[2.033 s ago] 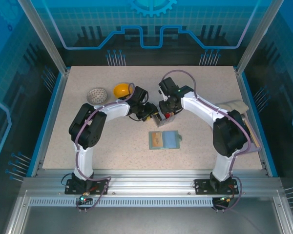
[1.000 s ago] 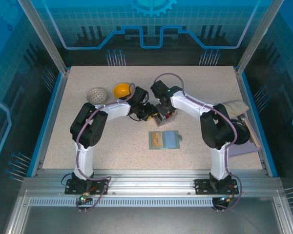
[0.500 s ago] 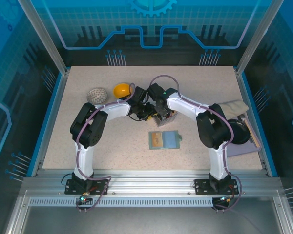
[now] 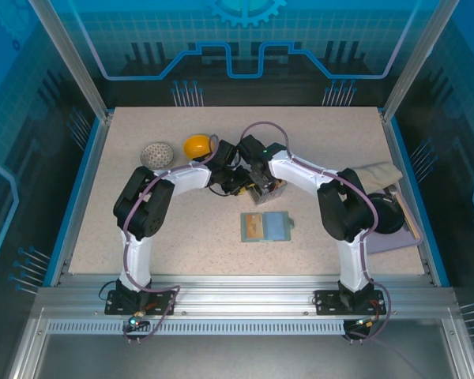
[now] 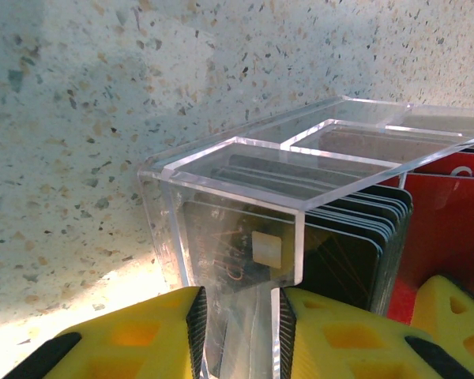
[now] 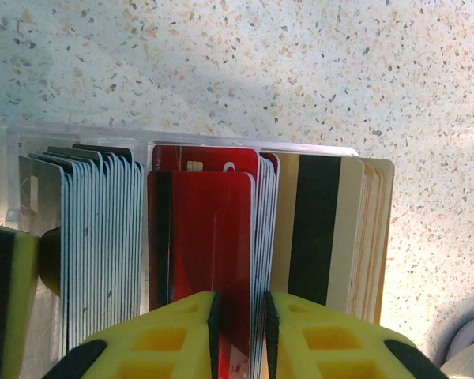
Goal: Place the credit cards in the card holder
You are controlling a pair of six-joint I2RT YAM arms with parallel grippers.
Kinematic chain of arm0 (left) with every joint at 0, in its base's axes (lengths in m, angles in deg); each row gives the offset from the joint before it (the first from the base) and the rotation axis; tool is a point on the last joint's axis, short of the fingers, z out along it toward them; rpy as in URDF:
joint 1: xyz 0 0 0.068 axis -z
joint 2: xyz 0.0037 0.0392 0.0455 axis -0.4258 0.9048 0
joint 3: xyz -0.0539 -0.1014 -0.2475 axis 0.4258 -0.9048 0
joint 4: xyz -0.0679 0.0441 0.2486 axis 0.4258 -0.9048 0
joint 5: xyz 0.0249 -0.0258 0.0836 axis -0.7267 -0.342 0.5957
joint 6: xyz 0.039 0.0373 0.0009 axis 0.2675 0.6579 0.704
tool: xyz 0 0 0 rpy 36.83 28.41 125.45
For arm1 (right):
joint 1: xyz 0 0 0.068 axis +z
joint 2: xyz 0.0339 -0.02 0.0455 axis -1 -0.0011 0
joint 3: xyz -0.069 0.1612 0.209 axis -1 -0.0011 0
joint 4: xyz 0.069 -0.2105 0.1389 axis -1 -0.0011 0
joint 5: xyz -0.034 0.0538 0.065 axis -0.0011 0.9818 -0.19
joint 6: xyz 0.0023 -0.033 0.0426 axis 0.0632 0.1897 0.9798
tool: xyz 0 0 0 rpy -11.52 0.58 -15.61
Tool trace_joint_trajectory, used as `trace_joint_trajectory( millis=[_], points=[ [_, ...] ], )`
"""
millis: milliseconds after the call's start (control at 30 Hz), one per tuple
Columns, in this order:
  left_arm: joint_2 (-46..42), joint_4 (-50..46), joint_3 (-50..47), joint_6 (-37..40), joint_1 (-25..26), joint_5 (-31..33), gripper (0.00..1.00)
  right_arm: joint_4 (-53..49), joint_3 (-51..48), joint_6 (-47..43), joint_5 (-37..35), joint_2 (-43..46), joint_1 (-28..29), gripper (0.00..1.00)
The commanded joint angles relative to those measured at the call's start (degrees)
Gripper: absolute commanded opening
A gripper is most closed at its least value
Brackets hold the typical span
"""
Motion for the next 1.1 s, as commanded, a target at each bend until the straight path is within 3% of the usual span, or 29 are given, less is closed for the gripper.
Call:
trace_joint_trajectory(
  millis=[0, 800, 1067],
  points=[
    [1.0, -3.94, -1.67, 0.67, -0.25, 0.53, 0.32, -0.6, 0.01, 0.04, -2.0, 2.18, 0.31, 0.23],
    [1.07, -4.24, -1.52, 0.78, -0.2, 0.76, 0.32, -0.61, -1.08, 0.75, -0.43, 3.99, -1.66, 0.25],
    [1.07, -4.29, -1.54, 0.66, -0.22, 0.7, 0.32, -0.83, -1.22, 1.22, 2.56, 3.89, -2.33, 0.15]
  ],
)
